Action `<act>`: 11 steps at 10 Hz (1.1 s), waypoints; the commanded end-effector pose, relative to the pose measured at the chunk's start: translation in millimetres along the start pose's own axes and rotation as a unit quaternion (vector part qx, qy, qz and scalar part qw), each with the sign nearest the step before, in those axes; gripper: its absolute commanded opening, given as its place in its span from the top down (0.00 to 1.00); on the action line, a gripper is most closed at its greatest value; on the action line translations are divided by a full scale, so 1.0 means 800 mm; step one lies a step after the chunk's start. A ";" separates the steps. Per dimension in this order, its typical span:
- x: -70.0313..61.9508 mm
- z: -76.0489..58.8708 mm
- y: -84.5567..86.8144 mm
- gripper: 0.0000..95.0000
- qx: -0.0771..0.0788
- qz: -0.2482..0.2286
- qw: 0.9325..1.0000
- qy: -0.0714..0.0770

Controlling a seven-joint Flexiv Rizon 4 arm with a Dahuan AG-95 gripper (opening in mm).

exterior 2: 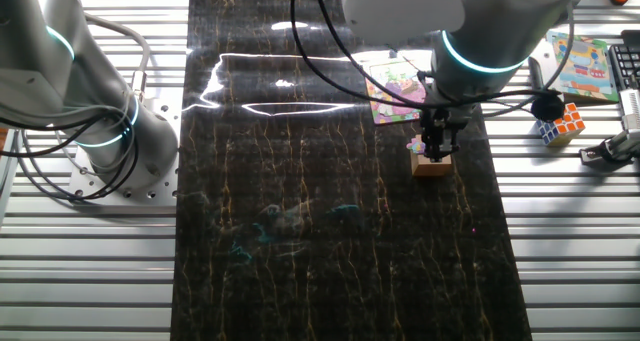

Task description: Assemble one piece of a puzzle

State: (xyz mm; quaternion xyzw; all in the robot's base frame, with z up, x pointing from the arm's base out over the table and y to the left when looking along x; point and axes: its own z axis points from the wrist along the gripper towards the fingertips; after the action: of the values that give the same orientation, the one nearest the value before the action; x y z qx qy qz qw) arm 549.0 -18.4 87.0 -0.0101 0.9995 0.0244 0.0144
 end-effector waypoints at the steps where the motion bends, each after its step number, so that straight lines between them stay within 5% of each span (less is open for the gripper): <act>1: 0.001 0.000 0.000 0.60 0.000 -0.001 1.000 0.002; 11: 0.009 0.016 0.003 0.60 0.001 -0.011 1.000 0.000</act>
State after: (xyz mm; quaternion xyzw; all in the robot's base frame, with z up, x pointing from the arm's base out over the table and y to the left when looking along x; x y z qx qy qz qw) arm 541.4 -15.4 73.9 -0.0213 0.9994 0.0231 0.0142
